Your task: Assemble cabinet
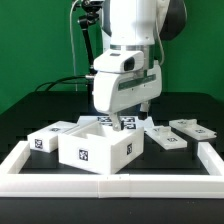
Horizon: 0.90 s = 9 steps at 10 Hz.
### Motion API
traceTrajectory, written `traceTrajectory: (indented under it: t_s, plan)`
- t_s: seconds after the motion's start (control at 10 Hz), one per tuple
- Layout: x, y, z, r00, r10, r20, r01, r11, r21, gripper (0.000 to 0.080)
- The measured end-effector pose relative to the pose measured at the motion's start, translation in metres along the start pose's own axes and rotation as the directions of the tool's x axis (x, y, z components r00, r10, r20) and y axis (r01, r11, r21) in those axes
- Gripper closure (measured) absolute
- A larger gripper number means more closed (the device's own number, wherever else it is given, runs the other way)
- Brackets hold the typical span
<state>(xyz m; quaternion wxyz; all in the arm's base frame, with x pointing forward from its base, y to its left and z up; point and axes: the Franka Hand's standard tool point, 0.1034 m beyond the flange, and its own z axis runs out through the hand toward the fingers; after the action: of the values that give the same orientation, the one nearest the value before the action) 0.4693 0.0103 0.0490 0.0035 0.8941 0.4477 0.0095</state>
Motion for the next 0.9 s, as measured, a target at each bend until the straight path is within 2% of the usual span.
traceTrajectory:
  t_s: [0.5, 0.7, 0.8, 0.9]
  plan:
    - [-0.002, -0.008, 0.023, 1.0, -0.003, 0.008, 0.003, 1.0, 0.022, 0.0001]
    - [0.004, -0.004, 0.021, 1.0, -0.002, 0.004, 0.002, 1.0, 0.017, 0.0001]
    - [0.005, -0.004, 0.021, 1.0, -0.003, 0.002, 0.003, 1.0, 0.015, 0.0051]
    - [0.004, -0.004, 0.021, 1.0, -0.003, 0.004, 0.002, 1.0, 0.016, 0.0051]
